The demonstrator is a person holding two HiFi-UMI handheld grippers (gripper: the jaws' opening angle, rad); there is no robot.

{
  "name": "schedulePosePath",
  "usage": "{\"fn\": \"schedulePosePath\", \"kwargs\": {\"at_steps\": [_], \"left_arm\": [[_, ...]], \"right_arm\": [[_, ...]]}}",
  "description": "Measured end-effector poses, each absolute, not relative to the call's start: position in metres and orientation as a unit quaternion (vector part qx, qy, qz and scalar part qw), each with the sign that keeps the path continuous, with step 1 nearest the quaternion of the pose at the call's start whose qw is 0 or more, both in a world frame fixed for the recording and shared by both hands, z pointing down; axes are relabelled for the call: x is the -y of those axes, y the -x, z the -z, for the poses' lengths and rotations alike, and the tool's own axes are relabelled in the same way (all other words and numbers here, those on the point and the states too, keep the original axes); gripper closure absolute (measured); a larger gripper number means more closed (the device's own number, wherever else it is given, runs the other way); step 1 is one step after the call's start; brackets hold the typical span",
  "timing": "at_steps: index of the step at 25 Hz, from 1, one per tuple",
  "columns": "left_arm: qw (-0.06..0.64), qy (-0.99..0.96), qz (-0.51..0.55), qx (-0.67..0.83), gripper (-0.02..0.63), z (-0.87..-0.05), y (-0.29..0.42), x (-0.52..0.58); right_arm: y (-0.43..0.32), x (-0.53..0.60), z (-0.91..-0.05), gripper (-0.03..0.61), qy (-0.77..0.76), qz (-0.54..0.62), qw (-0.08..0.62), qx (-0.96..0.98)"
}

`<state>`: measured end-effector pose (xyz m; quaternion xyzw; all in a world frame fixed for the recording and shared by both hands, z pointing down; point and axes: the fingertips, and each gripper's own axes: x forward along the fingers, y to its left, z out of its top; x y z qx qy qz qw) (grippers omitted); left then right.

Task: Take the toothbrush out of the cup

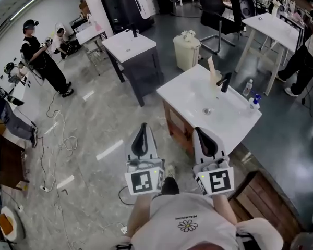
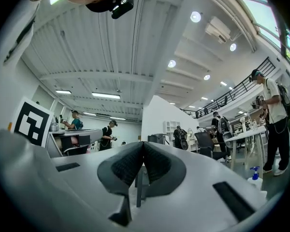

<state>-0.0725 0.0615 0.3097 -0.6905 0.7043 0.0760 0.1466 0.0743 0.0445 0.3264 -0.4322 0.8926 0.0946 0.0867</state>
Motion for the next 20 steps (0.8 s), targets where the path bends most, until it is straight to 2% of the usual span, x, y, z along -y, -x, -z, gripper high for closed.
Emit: {"fn": "schedulePosePath", "kwargs": {"at_steps": [12,17,20], "left_arm": [[0.149,0.726,-0.102,-0.663,0.597,-0.270,0.185,0.133],[0.160,0.740,-0.097,-0.646,0.597,-0.279,0.201,0.172],[0.127,0.747,-0.106,-0.643,0.597,-0.294,0.196,0.187]], "right_arm": [[0.043,0.140,-0.301,0.566,0.478,-0.097,0.075,-0.870],[0.050,0.178,-0.311,0.566,0.513,-0.090,0.053,-0.852],[0.045,0.195,-0.325,0.566,0.532,-0.076,0.035,-0.843]]}}
